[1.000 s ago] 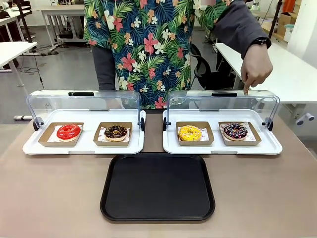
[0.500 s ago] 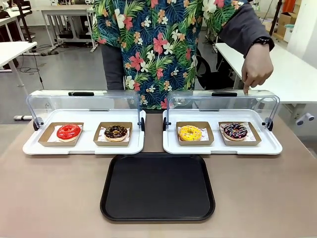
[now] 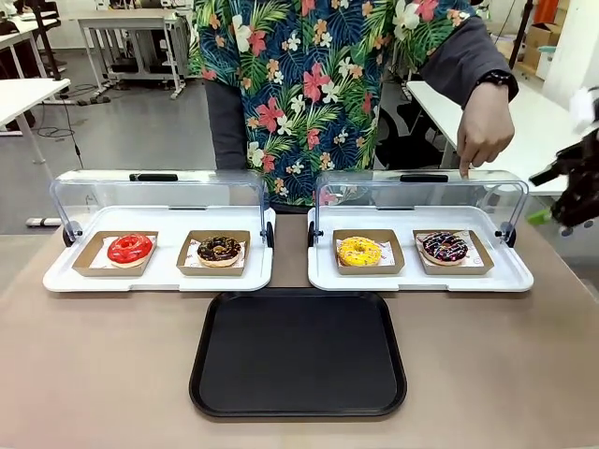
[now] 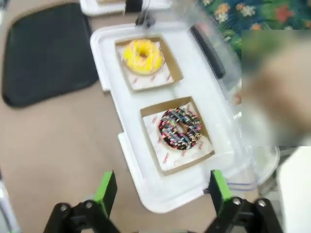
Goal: Move the fourth donut from the left to the tray.
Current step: Pick up the Paper togo box containing the Donut indicated by the person and place it on the Handle tray.
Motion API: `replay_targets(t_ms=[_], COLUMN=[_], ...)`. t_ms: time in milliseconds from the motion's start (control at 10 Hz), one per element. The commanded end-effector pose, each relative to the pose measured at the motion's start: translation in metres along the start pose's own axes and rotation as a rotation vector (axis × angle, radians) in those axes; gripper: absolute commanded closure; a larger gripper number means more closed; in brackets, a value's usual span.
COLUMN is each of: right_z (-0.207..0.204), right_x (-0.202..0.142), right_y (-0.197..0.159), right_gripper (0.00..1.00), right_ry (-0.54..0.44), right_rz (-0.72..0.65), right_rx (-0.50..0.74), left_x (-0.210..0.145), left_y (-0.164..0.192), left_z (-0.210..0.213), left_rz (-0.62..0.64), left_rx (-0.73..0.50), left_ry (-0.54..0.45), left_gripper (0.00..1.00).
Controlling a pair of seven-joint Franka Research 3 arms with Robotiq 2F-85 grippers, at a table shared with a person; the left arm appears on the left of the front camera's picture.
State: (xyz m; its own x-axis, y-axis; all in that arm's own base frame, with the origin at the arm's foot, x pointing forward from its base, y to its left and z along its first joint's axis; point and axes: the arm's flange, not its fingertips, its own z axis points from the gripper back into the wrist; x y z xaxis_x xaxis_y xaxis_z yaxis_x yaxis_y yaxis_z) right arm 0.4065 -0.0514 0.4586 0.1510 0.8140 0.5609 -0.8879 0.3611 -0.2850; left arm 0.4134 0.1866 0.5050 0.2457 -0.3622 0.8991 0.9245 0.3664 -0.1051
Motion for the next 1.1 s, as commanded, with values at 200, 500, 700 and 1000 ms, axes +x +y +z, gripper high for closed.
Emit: replay_targets(t_ms=[200,500,700,1000], right_z=[-0.045,-0.043,-0.043,-0.064], right_x=[-0.001,0.008,0.008,0.012], right_y=[0.029,0.022,0.022,0.007], right_gripper=[0.0,0.0,0.0,0.0], right_ry=[0.179,0.147,0.147,0.238], right_rz=[0.199,0.16,0.16,0.206], right_rx=[-0.014,0.002,0.002,0.039], left_x=[0.001,0.001,0.001,0.001], left_y=[-0.002,-0.002,-0.002,-0.002], left_z=[0.001,0.001,0.001,0.001], left_rz=[-0.011,-0.011,-0.011,-0.011], left_rx=[-0.01,-0.01,-0.01,-0.01], left_ry=[0.0,0.0,0.0,0.0], left_gripper=[0.0,0.0,0.0,0.0])
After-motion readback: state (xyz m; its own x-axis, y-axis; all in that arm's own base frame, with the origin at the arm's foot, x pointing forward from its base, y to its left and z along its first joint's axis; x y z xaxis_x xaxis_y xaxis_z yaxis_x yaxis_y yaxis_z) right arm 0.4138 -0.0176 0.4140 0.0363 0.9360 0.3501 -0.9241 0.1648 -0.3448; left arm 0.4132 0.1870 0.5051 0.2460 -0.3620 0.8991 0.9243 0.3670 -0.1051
